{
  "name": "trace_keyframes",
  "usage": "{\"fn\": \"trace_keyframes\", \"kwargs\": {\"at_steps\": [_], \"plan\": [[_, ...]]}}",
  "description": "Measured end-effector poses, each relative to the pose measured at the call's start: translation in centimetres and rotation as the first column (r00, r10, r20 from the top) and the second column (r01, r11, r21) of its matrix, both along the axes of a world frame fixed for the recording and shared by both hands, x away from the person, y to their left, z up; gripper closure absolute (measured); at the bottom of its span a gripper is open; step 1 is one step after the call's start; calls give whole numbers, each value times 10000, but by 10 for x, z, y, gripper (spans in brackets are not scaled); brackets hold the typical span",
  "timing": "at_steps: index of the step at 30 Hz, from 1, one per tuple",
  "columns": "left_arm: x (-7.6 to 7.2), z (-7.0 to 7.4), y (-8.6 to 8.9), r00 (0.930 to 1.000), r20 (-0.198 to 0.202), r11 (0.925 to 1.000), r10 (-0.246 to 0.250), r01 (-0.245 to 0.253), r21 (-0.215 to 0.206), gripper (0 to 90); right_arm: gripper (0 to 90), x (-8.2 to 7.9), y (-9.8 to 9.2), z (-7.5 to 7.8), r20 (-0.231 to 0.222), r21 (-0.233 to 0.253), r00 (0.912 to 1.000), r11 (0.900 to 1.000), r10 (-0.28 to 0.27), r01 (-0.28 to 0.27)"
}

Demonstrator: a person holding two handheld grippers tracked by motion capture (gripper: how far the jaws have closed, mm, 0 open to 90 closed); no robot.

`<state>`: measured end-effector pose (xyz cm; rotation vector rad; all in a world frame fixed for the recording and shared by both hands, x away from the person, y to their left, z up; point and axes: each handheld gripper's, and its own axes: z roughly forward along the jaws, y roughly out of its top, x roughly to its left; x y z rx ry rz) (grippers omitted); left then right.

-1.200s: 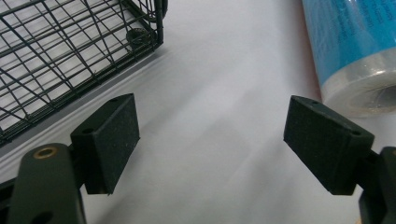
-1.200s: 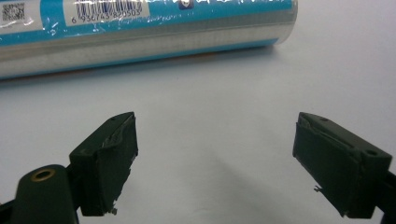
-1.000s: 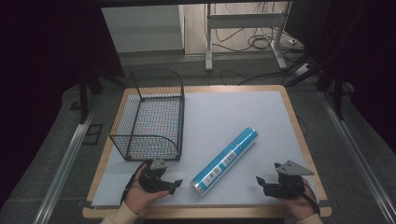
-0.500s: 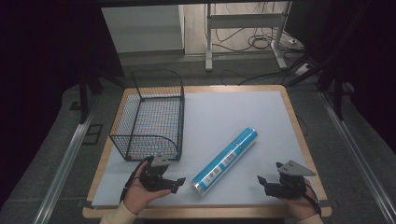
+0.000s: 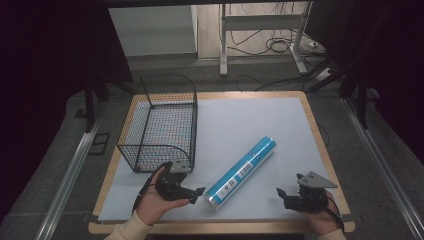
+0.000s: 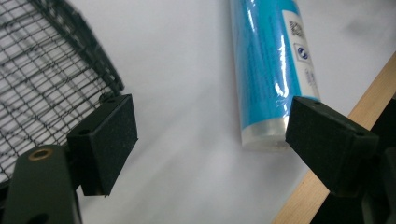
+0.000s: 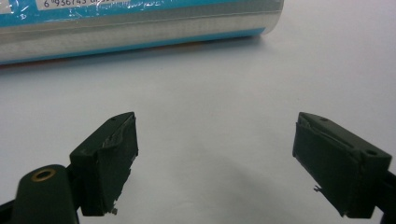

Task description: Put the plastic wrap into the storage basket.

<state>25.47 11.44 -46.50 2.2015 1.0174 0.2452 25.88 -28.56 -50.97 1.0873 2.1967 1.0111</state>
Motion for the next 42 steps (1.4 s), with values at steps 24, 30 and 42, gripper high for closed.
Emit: {"fn": "trace_keyframes", "kwargs": {"at_steps": [24,30,42], "plan": [[22,20,-55,9965,175,9956,-818,809,483,157,146,0,-1,0,-5,-76,10000,10000,-7,7],[28,20,-67,9954,55,9933,-954,948,659,155,146,1,-2,0,3,-100,10000,9999,-30,30],[44,17,-99,9919,-311,9844,-1228,1257,1232,155,147,0,-2,1,40,-31,10000,10000,27,-27]]}}
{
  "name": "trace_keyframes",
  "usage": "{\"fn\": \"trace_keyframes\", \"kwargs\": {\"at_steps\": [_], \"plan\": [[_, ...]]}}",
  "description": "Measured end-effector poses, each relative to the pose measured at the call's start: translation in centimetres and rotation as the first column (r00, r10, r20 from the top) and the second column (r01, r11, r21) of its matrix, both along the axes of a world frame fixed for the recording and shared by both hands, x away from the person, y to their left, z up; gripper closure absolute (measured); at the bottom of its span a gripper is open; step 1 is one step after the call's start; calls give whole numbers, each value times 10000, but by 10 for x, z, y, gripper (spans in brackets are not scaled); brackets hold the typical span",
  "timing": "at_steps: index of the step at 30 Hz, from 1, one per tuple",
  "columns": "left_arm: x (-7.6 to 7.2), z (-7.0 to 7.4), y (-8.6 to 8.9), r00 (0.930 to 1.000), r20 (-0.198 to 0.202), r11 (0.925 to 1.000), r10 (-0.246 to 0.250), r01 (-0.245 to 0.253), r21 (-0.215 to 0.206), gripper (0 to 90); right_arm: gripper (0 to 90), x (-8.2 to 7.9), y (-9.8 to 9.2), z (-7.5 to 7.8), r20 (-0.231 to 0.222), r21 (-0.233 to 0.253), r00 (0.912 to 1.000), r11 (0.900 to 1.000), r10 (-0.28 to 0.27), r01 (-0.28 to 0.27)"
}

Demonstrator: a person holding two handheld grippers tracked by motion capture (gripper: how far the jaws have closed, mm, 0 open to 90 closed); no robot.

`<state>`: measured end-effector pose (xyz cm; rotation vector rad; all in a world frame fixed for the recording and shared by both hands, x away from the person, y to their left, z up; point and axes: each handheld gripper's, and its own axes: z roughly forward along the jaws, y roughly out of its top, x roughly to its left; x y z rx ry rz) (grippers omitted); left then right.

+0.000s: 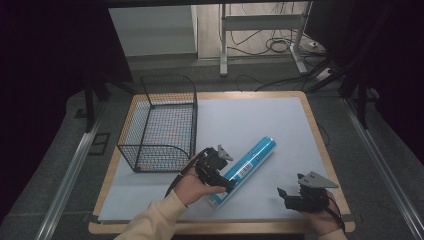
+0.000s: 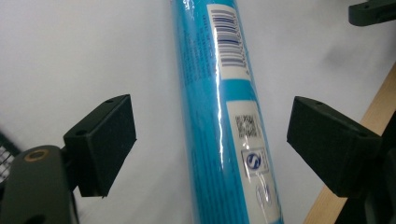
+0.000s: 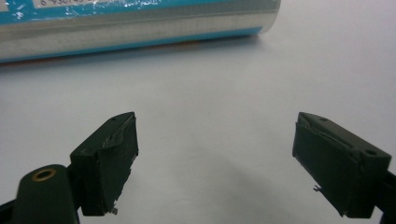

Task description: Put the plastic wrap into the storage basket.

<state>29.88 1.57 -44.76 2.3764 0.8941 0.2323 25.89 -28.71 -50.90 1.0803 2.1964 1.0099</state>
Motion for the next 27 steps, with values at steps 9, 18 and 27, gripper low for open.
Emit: {"fn": "trace_keyframes", "kwargs": {"at_steps": [9,18,27], "plan": [[18,-1,-27,9994,-267,9981,-221,236,572,156,147,0,0,1,60,18,10000,10000,78,-78],[31,-8,-40,9986,-481,9932,-215,268,1132,155,147,1,-1,0,24,-34,10000,10000,48,-48],[44,-18,-51,9960,-874,9912,-184,296,1288,155,147,1,0,-1,-11,-79,10000,10000,-9,9]]}}
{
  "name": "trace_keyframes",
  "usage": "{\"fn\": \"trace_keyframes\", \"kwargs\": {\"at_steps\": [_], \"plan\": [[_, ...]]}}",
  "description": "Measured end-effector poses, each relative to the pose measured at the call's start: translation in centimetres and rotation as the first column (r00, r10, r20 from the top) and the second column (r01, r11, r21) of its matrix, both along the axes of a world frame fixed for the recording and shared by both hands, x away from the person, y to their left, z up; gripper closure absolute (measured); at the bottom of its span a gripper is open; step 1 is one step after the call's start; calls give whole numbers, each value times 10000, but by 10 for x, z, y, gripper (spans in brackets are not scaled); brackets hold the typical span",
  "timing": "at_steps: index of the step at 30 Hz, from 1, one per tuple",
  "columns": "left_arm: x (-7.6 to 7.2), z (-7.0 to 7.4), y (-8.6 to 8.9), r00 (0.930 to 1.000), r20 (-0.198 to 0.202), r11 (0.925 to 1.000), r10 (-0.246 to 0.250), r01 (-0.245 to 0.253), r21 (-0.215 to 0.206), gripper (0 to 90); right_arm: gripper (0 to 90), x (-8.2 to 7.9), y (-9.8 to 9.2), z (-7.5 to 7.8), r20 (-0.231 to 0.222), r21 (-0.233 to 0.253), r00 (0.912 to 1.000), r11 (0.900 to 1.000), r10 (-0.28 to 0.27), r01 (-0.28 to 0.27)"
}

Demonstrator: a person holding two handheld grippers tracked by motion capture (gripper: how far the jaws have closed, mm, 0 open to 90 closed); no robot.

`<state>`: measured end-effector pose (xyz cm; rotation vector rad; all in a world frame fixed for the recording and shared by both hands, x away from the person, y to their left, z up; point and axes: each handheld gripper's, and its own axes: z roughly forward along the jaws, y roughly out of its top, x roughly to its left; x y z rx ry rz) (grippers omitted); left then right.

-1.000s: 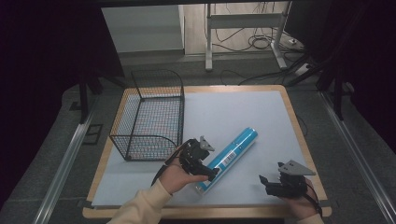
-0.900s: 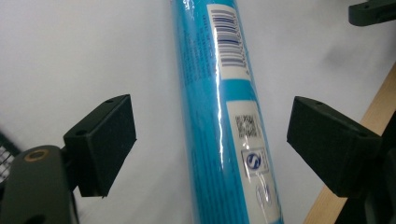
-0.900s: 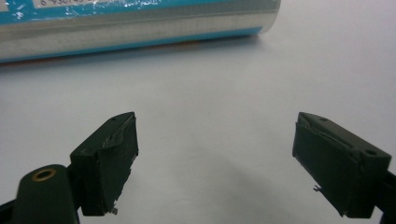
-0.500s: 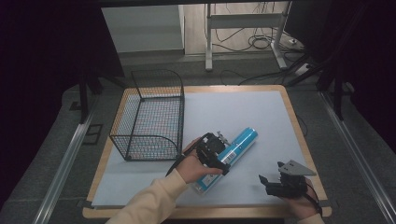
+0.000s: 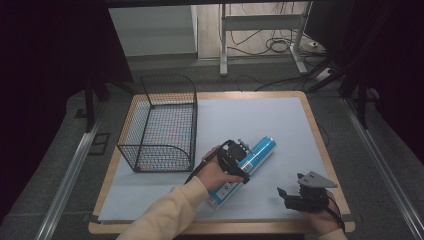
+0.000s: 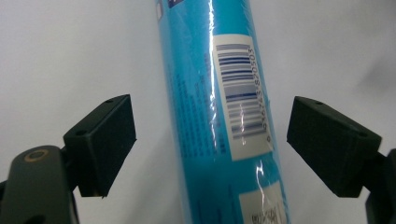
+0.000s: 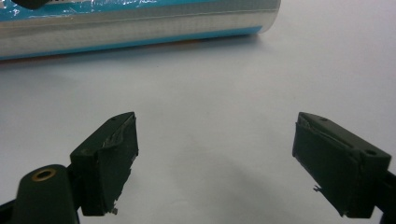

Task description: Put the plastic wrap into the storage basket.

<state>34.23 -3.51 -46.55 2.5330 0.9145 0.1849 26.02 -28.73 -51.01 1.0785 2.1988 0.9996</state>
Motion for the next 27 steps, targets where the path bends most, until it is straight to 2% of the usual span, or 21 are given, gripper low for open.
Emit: {"fn": "trace_keyframes", "kwargs": {"at_steps": [6,8,12,18,22,27], "plan": [[4,-5,-11,9999,-65,9995,-119,121,300,154,147,0,0,0,-36,-31,10000,10000,11,-11],[6,-8,-14,10000,-97,9994,-21,24,342,153,147,0,0,0,-26,-50,10000,10000,-2,2],[11,-14,-16,9997,-247,9983,17,-3,591,154,147,0,0,0,-15,-84,10000,10000,-19,19],[12,-19,-20,9993,-352,9973,101,-75,724,165,148,-1,0,1,93,-129,9999,9999,-45,47],[13,-22,-21,9988,-441,9949,220,-175,997,198,148,-1,1,1,88,-182,10000,9998,-38,40],[13,-26,-23,9974,-658,9933,301,-225,1135,219,149,-1,0,1,60,-173,10000,9998,-79,80]]}}
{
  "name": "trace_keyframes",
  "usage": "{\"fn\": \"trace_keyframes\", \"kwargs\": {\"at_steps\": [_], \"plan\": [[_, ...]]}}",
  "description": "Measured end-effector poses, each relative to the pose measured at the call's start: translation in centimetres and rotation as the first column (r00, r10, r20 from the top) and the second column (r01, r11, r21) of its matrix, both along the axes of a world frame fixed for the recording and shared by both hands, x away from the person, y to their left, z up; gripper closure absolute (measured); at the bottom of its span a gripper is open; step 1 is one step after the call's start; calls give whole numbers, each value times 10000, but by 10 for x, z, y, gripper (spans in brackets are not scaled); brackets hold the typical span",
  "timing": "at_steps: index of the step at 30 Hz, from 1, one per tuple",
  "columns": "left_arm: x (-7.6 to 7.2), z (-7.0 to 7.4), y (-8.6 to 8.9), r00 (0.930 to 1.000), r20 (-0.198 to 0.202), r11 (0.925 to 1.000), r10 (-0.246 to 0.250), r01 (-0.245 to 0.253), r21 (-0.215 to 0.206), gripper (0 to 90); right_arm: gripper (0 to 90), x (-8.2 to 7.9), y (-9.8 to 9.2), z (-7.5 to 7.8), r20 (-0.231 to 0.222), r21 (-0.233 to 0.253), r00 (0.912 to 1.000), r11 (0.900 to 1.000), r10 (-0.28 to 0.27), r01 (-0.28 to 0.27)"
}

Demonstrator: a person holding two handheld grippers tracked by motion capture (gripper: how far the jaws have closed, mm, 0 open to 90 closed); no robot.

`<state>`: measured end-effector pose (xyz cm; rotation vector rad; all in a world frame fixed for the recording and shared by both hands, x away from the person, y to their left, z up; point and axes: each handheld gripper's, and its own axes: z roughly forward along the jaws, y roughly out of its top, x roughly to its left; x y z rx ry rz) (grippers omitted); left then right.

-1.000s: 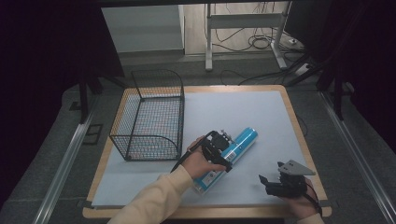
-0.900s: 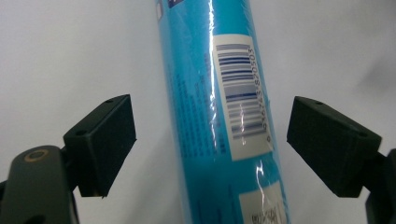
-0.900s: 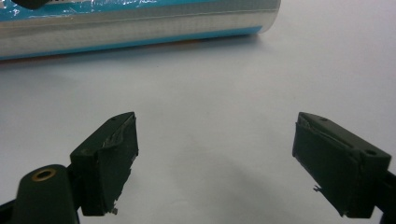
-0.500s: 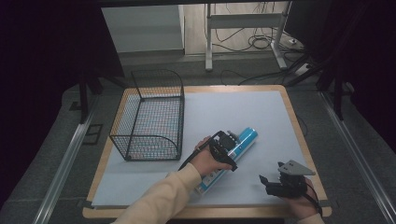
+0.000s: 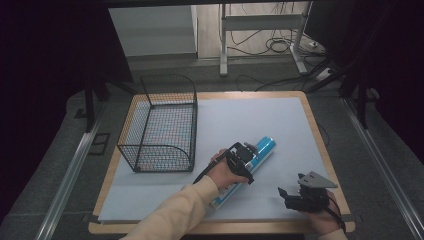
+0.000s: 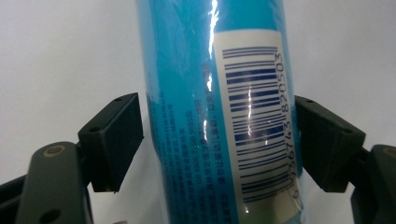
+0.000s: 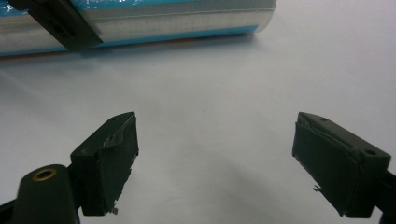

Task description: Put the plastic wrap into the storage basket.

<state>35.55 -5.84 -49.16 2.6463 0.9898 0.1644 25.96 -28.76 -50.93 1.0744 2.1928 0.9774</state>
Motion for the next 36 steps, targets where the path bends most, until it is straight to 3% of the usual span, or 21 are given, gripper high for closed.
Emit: {"fn": "trace_keyframes", "kwargs": {"at_steps": [6,22,36], "plan": [[2,-5,-3,9990,-447,10000,-7,8,17,279,149,0,0,0,-1,-5,10000,10000,-17,17],[8,3,6,9963,-861,9997,1,-21,-225,307,150,1,-3,1,52,44,9999,9999,-145,144],[11,31,16,9986,-480,9983,-204,178,-549,314,150,1,-4,1,95,45,9997,9998,-214,214]]}}
